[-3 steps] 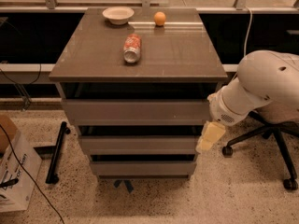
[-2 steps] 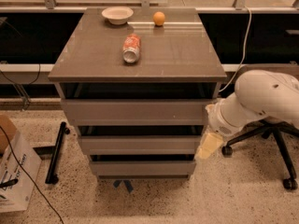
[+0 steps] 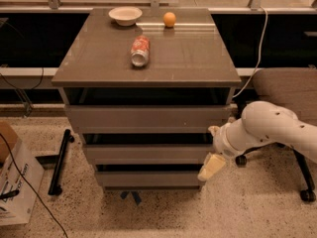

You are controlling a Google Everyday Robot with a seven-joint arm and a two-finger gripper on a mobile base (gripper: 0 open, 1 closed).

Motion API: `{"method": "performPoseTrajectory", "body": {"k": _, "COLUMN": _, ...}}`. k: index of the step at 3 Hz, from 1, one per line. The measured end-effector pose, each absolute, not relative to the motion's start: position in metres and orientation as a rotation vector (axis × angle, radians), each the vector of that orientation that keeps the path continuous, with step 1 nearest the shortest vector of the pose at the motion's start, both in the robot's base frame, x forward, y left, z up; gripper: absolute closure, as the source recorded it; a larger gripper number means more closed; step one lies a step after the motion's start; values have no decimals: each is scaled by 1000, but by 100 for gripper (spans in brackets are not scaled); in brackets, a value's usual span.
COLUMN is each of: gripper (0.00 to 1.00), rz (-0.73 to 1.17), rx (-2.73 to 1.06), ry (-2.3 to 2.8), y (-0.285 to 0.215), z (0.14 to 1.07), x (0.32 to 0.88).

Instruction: Open middle drawer

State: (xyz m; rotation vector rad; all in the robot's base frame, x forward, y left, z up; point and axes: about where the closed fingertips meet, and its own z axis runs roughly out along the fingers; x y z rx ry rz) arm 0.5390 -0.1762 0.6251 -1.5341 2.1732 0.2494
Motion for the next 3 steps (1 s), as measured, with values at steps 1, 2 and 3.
{"method": "performPoseTrajectory", "body": {"k": 1, "gripper": 0, "rz": 299, "rx": -1522, "ry": 2175, "y": -175, "z": 586, "x": 548}}
{"method": "performPoseTrajectory", "body": {"k": 2, "gripper": 0, "rz": 338, "rx": -1504, "ry": 2202, "y": -178, "z": 549, "x": 557}}
{"method": "performPoseTrajectory", "body": {"k": 3, "gripper": 0, "rz": 362, "rx": -1484, "ry": 2214, "y": -181, "z": 520, "x": 574}}
